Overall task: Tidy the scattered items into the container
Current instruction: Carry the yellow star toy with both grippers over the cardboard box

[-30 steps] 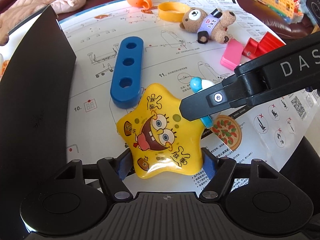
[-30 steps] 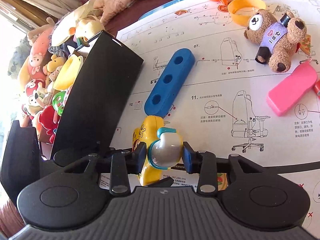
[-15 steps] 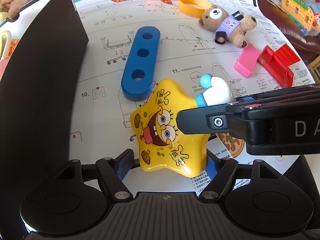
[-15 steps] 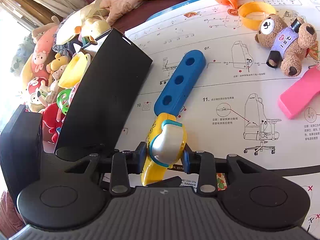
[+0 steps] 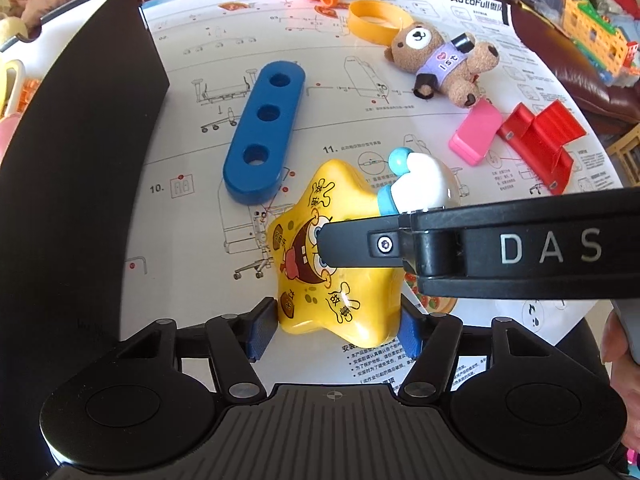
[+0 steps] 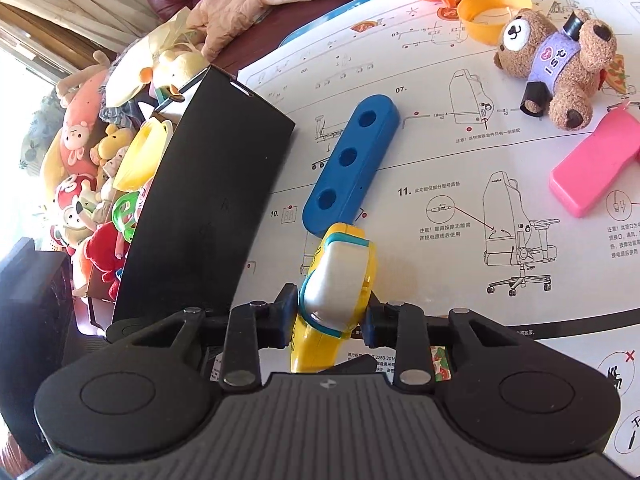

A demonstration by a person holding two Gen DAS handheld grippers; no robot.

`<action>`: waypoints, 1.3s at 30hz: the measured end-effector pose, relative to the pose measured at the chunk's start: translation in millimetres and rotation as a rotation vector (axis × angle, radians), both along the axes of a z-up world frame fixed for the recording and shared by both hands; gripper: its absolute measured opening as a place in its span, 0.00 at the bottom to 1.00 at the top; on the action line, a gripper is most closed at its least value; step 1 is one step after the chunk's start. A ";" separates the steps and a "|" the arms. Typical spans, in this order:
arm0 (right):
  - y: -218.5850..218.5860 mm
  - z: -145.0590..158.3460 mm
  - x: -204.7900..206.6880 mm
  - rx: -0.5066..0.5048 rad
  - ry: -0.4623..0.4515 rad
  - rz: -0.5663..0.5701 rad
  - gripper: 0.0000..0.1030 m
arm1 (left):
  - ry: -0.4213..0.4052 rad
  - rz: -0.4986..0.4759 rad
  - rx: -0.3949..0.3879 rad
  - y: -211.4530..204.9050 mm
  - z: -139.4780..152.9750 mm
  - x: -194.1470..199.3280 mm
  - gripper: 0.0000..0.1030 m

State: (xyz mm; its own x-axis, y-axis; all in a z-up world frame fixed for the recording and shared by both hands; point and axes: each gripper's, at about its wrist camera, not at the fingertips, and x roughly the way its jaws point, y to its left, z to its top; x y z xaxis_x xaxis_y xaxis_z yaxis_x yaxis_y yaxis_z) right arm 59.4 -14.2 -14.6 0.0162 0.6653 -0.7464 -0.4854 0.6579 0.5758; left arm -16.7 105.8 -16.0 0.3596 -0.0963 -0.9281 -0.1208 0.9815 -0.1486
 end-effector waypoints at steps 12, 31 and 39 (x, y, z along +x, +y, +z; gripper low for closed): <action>-4.2 -1.5 -0.3 0.017 0.008 -0.016 0.31 | 0.013 0.062 0.000 -3.2 0.2 13.1 0.61; -4.4 8.5 -9.2 -0.018 -0.077 -0.011 0.31 | -0.042 0.013 0.067 -19.9 6.2 9.2 0.55; -2.1 28.2 -22.1 -0.038 -0.169 0.007 0.31 | -0.088 0.029 0.075 -23.1 21.8 1.1 0.53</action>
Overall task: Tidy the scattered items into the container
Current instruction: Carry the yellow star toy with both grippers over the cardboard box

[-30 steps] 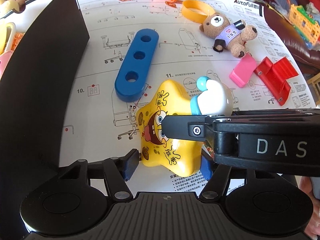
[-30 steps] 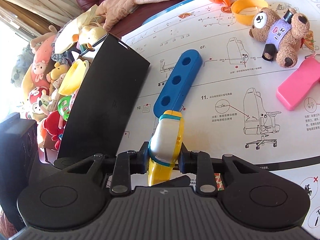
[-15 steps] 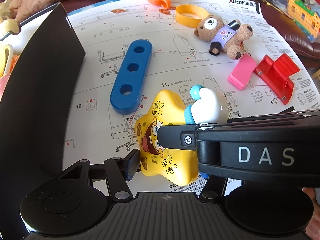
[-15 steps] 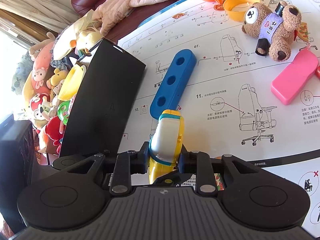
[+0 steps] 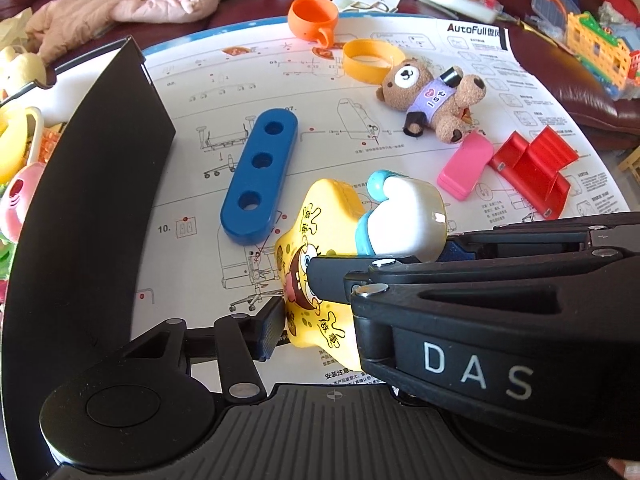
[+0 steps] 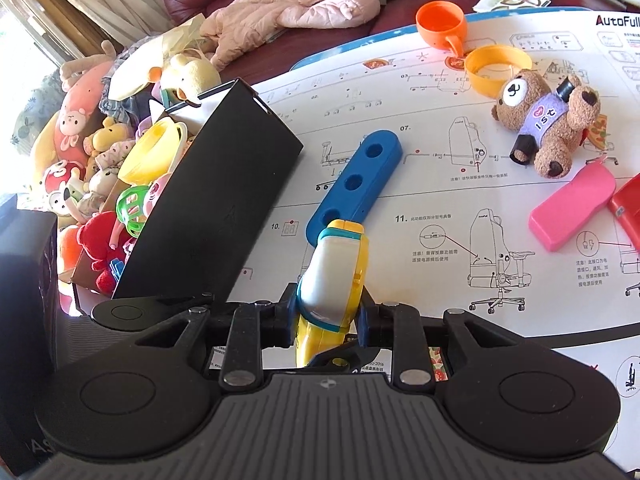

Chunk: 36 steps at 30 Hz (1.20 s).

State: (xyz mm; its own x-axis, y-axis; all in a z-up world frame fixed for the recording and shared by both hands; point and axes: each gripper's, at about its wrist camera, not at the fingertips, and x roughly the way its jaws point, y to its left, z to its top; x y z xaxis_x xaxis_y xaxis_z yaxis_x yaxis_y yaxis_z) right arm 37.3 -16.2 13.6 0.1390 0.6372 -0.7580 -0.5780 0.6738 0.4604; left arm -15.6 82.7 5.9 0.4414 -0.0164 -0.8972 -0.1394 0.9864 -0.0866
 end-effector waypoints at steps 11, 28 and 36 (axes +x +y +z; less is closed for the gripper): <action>1.0 27.0 -12.1 0.042 -0.044 0.020 0.31 | -0.055 0.012 0.046 -0.1 29.8 -15.1 0.53; 87.1 107.4 -36.8 0.157 -0.174 0.245 0.31 | -0.183 0.208 0.175 79.3 116.7 -56.9 0.54; 166.0 92.3 -75.2 0.174 -0.087 0.441 0.32 | -0.093 0.407 0.176 148.7 103.6 -104.7 0.54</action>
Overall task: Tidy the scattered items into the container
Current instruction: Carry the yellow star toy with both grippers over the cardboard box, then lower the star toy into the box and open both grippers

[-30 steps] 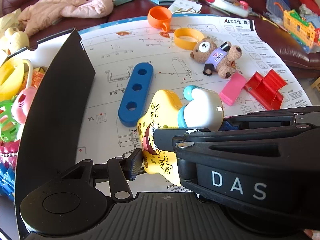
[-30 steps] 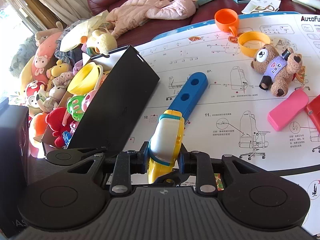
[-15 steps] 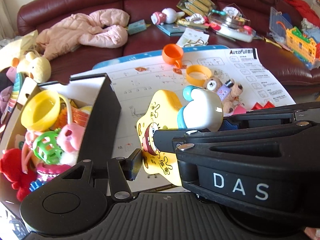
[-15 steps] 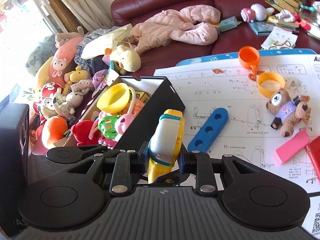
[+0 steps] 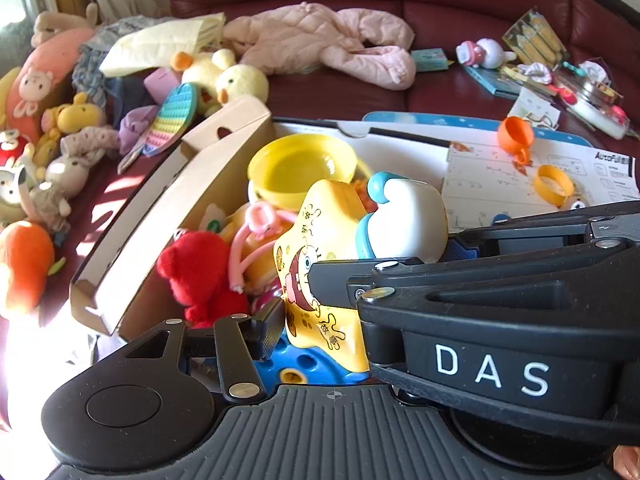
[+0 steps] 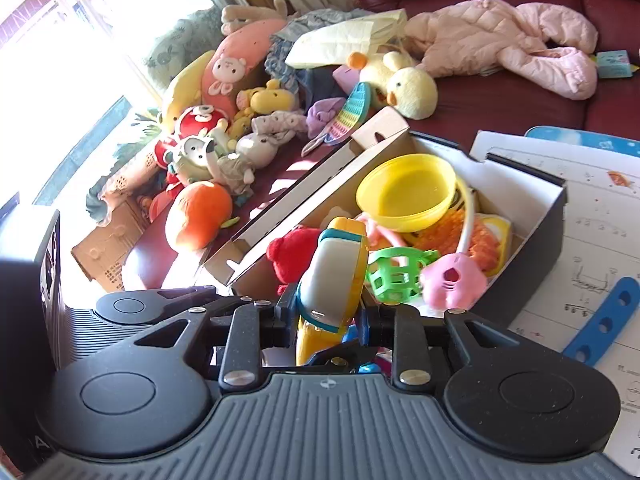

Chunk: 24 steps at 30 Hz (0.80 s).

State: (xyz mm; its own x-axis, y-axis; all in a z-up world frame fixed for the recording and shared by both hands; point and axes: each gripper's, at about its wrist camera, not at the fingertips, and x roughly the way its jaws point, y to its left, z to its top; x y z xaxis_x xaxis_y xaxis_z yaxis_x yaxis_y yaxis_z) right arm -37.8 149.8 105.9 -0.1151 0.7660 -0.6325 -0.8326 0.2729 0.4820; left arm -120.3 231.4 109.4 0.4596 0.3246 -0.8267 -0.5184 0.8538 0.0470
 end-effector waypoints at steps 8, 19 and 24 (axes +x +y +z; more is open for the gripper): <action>28.9 -18.8 -16.5 -0.033 0.040 0.077 0.41 | 0.049 0.098 -0.042 28.0 -17.3 -17.8 0.68; 2.7 -12.2 17.0 -0.006 0.000 -0.109 0.82 | 0.053 0.130 -0.046 32.9 -21.8 -8.2 0.91; 8.5 -17.7 8.1 -0.054 -0.034 -0.082 0.82 | 0.063 0.139 -0.043 34.1 -25.9 -7.9 0.92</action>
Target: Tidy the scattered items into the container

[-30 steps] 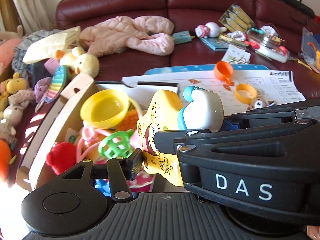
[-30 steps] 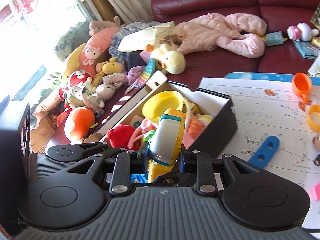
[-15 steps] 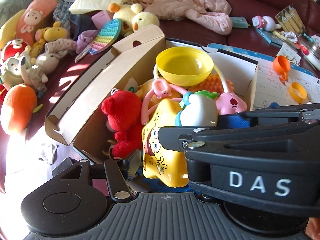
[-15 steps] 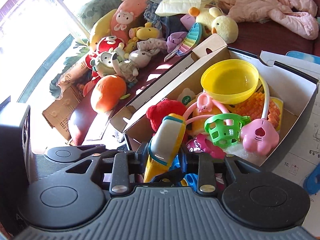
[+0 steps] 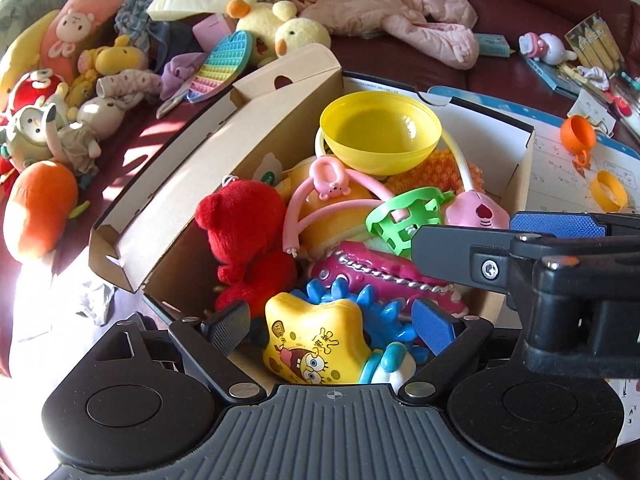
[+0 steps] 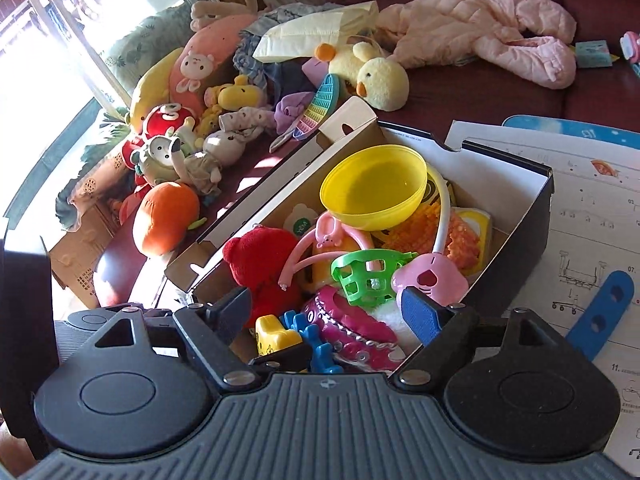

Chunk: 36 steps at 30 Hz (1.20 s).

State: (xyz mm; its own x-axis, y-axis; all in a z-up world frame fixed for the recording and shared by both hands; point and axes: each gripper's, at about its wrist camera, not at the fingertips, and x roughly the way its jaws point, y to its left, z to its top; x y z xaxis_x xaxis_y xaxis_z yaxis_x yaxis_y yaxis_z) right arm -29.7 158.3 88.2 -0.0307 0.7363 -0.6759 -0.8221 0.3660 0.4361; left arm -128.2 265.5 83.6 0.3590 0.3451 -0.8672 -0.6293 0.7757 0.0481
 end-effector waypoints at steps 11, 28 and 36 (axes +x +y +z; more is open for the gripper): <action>0.7 2.3 -6.5 -0.033 -0.034 0.014 0.85 | 0.003 0.001 -0.005 2.1 -2.7 -1.0 0.94; 5.5 8.7 -14.1 -0.166 -0.208 0.020 0.97 | -0.045 -0.164 0.087 1.3 6.3 -12.5 1.00; 9.3 12.9 -15.6 -0.203 -0.283 0.049 0.98 | -0.022 -0.209 0.190 9.7 21.4 -21.3 0.97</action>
